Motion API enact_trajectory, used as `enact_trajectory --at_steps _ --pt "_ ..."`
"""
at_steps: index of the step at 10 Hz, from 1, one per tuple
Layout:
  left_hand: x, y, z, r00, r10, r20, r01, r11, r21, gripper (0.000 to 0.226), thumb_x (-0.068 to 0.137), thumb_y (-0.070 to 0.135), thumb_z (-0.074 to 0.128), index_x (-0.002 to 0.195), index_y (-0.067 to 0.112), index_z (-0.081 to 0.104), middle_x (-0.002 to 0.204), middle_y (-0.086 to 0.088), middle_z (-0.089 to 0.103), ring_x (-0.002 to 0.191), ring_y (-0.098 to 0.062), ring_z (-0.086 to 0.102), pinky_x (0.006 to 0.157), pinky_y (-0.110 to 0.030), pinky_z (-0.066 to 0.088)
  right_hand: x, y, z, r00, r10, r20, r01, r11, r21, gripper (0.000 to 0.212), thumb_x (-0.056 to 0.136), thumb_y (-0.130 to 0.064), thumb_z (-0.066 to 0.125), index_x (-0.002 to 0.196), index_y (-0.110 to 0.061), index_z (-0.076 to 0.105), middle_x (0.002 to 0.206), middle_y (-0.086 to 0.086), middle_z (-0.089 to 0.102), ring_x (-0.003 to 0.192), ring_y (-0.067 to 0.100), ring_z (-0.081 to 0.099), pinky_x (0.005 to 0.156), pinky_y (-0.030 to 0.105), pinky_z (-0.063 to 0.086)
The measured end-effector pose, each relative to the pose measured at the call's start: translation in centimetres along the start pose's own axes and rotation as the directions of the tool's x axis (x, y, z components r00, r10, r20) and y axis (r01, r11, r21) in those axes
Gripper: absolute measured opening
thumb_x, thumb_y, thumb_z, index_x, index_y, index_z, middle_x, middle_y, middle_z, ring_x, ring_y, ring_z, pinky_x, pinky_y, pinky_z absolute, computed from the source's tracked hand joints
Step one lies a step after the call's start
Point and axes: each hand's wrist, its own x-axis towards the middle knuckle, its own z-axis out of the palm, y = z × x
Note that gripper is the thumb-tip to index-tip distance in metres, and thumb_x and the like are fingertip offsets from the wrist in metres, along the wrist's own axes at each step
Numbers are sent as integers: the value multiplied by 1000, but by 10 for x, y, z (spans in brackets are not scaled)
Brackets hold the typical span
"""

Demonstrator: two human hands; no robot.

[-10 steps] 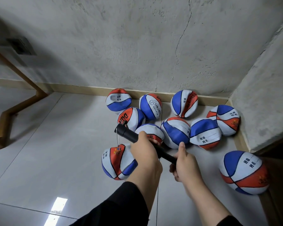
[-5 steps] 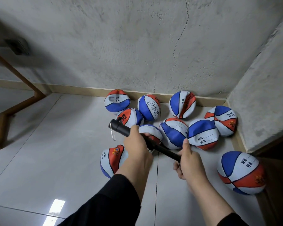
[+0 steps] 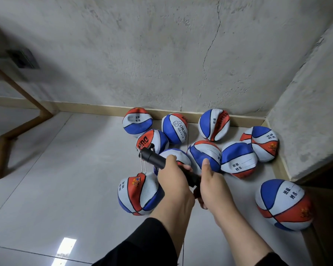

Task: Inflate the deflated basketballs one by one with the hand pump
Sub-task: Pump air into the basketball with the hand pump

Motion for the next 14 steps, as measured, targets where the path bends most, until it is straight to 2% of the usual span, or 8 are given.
enact_trajectory --at_steps 1,2,5,7,9,12,13,14 --pt "6 9 -1 1000 -14 -10 13 998 -64 17 89 28 63 89 12 58 54 -4 62 62 -25 62 69 -42 58 4 0 -3 993 119 8 -119 992 31 75 103 -65 22 90 -8 70 68 18 68 46 24 53 45 24 37" --pt "16 25 -6 998 -26 -54 18 992 -128 15 99 23 61 98 9 55 54 -3 54 42 -16 51 42 -22 47 3 6 -17 977 211 14 -211 972 103 73 105 -63 24 96 -5 66 57 18 63 35 21 44 39 22 32" --pt "36 37 -4 998 -57 36 58 998 -33 16 98 25 62 102 10 59 68 -6 60 59 -22 61 66 -33 55 10 4 -13 975 221 -2 -220 971 90 73 104 -64 25 95 -2 63 55 17 63 37 23 44 41 23 33" --pt "34 35 3 996 -85 20 85 996 -25 18 99 23 59 85 14 53 63 -4 58 50 -17 59 48 -20 50 24 -10 -3 982 189 1 -188 982 29 74 105 -63 25 77 -3 59 56 17 63 43 25 49 47 27 37" --pt "34 13 13 996 -65 63 68 997 -41 18 98 26 55 84 16 51 55 -1 56 51 -18 57 56 -27 47 30 -8 4 997 78 -4 -78 996 -43 68 101 -64 27 88 -4 57 76 19 60 62 29 56 57 33 46" --pt "47 40 9 996 -63 56 67 995 -72 17 101 19 56 88 10 51 63 -7 52 52 -20 51 45 -23 52 33 -1 -11 971 236 -43 -233 970 73 82 104 -64 24 96 7 64 55 16 59 35 22 42 39 22 32" --pt "65 43 -3 999 -12 31 13 999 -44 14 99 27 58 94 15 54 59 -4 58 58 -21 59 68 -34 56 26 12 -17 963 267 -34 -265 962 63 80 105 -64 23 105 5 64 55 14 61 34 20 42 36 19 31" --pt "70 35 -9 1000 3 1 -3 999 -36 13 99 28 56 93 16 55 57 -3 57 56 -20 59 54 -24 51 24 23 -14 961 274 -42 -271 960 68 76 105 -63 24 103 3 63 53 13 61 34 20 41 36 19 30"
